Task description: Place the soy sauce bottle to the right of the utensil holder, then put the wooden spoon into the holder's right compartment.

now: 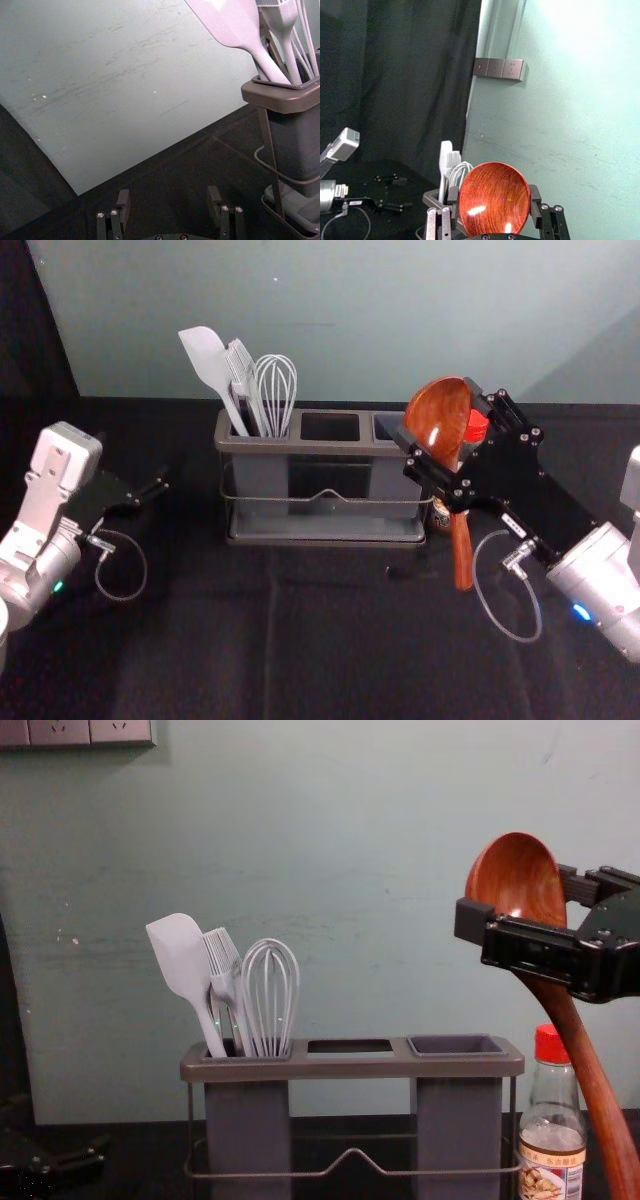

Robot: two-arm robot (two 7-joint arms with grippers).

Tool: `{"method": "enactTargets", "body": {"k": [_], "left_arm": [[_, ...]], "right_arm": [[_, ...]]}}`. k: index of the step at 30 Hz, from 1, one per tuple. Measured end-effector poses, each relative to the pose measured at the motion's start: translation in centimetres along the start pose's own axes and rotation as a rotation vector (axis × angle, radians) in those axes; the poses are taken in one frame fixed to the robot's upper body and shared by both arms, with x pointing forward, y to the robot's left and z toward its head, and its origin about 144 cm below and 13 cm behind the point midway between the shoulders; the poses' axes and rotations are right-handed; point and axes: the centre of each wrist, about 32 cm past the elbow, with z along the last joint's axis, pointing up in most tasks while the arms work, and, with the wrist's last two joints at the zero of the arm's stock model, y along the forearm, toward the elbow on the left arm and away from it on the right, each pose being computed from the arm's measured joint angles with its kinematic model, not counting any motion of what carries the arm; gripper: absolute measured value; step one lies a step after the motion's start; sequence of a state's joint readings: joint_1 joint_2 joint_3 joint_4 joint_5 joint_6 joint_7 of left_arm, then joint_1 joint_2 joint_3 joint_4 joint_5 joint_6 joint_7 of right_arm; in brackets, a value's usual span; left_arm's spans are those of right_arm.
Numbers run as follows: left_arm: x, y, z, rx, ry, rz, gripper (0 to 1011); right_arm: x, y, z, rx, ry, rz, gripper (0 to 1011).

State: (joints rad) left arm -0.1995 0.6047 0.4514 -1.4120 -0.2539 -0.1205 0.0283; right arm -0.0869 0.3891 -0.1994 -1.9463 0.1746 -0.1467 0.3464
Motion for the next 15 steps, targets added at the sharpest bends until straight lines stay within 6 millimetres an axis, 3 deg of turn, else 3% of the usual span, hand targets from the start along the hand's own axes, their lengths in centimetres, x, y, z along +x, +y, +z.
{"method": "enactTargets", "body": {"k": [15], "left_arm": [[0.00,0.00,0.00,0.000,0.000,0.000,1005]], "right_arm": [[-0.15,-0.06,-0.34,0.009,0.010,-0.016,837]]}}
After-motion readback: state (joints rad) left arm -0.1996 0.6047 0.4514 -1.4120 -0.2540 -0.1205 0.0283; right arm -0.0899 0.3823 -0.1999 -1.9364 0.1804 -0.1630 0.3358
